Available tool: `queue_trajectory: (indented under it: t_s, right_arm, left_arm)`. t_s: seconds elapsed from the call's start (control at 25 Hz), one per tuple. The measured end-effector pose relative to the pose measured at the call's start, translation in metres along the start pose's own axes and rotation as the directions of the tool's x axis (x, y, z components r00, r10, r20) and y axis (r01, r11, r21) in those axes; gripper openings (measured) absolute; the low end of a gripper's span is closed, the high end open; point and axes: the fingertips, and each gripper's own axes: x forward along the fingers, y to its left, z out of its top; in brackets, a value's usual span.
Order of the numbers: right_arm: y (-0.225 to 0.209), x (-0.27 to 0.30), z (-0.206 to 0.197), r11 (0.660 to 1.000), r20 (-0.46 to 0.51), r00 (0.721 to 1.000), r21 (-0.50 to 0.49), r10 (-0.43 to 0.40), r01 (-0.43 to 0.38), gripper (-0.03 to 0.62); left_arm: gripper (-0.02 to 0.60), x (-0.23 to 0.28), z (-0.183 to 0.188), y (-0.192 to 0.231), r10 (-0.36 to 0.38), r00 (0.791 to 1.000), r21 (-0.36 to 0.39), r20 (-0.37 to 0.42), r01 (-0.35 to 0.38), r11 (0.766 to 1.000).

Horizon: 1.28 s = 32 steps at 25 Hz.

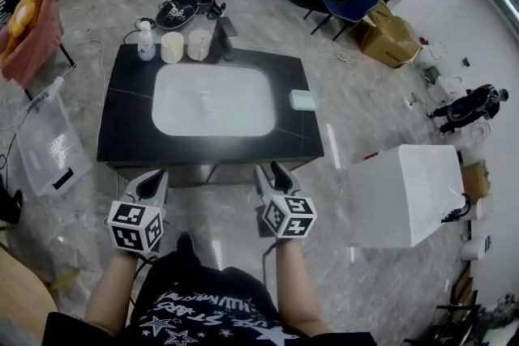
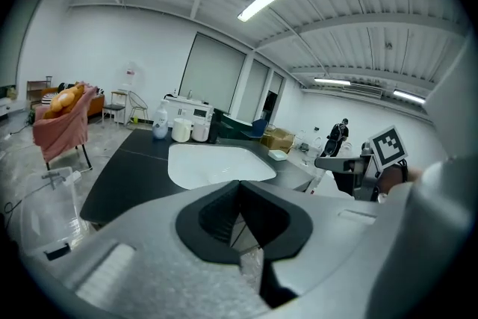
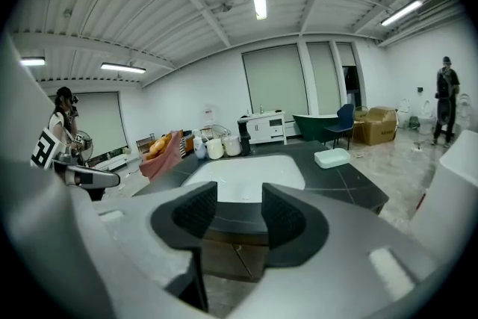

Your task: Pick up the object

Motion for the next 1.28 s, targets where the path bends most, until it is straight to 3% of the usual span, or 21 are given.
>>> queue_trajectory:
  t_s: [0.16,0.44,0.88,1.28]
  right_arm:
    - [0.003,0.019,0.002,1.0,-0.016,1.0,-0.021,-0.012,0.012,0.19]
    - [-0.037,0.039,0.006,0.998,-0.034,0.997,-0.012,-0.067,0.066,0.19]
    - [-0.14,0.116,0.062,1.0,-0.004,1.0,0.012,-0.022,0.022,0.19]
    - [-0.246,0.171,0.105,1.0,-0.02,1.0,-0.008,-0.015,0.015,0.19]
  left_arm:
    - [0.008,0.023,0.006,0.009,-0.033,0.999,0.003,-0.019,0.033,0.999]
    - [0.008,0.061,0.013,0.003,-0.039,0.998,0.072,-0.04,0.042,0.997]
    - [0.008,0.151,0.056,-0.021,0.041,0.999,0.054,-0.033,-0.04,0.998]
    - [0.008,0.26,0.099,-0.071,0.044,0.998,0.071,-0.037,-0.041,0.997]
